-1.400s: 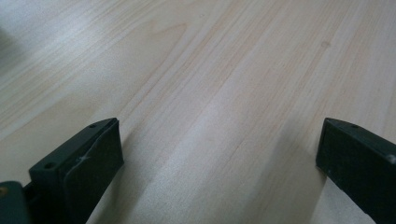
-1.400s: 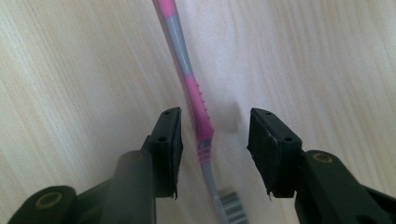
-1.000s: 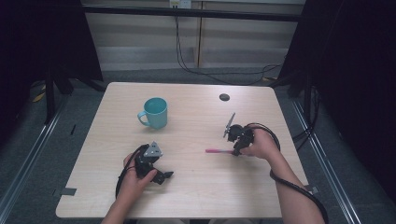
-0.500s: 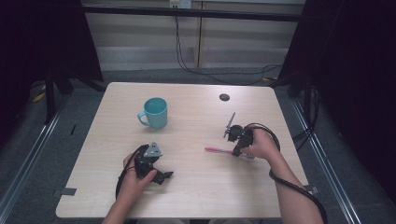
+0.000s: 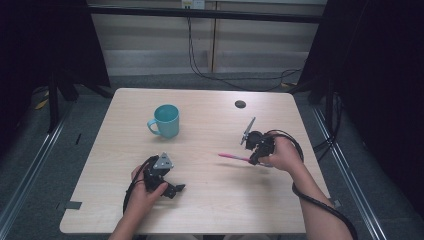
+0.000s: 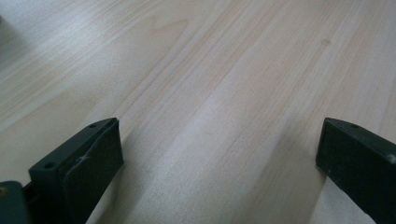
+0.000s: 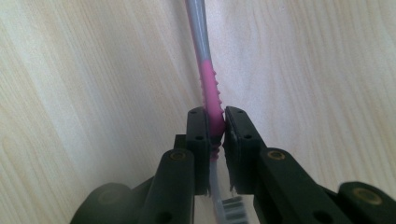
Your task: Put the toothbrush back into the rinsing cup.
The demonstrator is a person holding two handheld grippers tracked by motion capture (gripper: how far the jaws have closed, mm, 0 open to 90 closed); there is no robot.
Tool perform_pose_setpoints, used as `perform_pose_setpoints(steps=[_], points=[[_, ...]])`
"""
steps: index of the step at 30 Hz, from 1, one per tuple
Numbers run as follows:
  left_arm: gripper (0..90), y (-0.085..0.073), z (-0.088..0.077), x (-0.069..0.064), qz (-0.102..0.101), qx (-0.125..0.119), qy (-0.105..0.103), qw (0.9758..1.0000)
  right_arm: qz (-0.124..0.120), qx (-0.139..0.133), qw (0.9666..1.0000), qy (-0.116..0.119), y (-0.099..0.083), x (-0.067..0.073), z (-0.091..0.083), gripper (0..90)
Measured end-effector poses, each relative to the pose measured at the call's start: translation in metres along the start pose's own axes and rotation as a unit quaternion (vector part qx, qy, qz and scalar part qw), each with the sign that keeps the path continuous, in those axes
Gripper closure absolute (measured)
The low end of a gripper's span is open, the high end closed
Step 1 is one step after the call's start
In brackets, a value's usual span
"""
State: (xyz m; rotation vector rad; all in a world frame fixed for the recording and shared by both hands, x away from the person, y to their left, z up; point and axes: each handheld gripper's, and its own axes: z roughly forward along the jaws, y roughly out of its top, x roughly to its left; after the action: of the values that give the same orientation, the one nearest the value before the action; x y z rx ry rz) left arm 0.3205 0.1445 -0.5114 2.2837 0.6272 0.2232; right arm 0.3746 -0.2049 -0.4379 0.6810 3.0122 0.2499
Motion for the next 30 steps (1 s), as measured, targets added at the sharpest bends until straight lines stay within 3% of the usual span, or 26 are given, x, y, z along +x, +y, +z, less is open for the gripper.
perform_pose_setpoints(steps=[14, 20, 27, 29, 30], points=[[0.0, 0.0, 0.0, 0.0, -0.001, 0.002, -0.001, 1.0, -0.011, 0.006, 0.9999, -0.006, 0.009, 0.009, -0.01, 80.9], [0.0, 0.0, 0.0, -0.001, -0.011, 0.001, 0.006, 0.9999, -0.021, 0.014, 0.9997, -0.009, 0.017, 0.013, -0.01, 80.8], [1.1, 0.01, -0.002, 0.003, -0.007, 0.044, -0.006, 0.999, -0.024, 0.01, 0.9996, -0.007, 0.022, 0.013, -0.009, 80.8], [9.5, 0.014, -0.004, 0.004, -0.004, 0.051, -0.001, 0.9987, -0.025, 0.008, 0.9996, -0.006, 0.023, 0.013, -0.01, 80.9], [18.0, 0.016, -0.006, 0.005, 0.002, 0.058, -0.008, 0.9983, -0.025, 0.008, 0.9997, -0.005, 0.024, 0.013, -0.01, 80.8]])
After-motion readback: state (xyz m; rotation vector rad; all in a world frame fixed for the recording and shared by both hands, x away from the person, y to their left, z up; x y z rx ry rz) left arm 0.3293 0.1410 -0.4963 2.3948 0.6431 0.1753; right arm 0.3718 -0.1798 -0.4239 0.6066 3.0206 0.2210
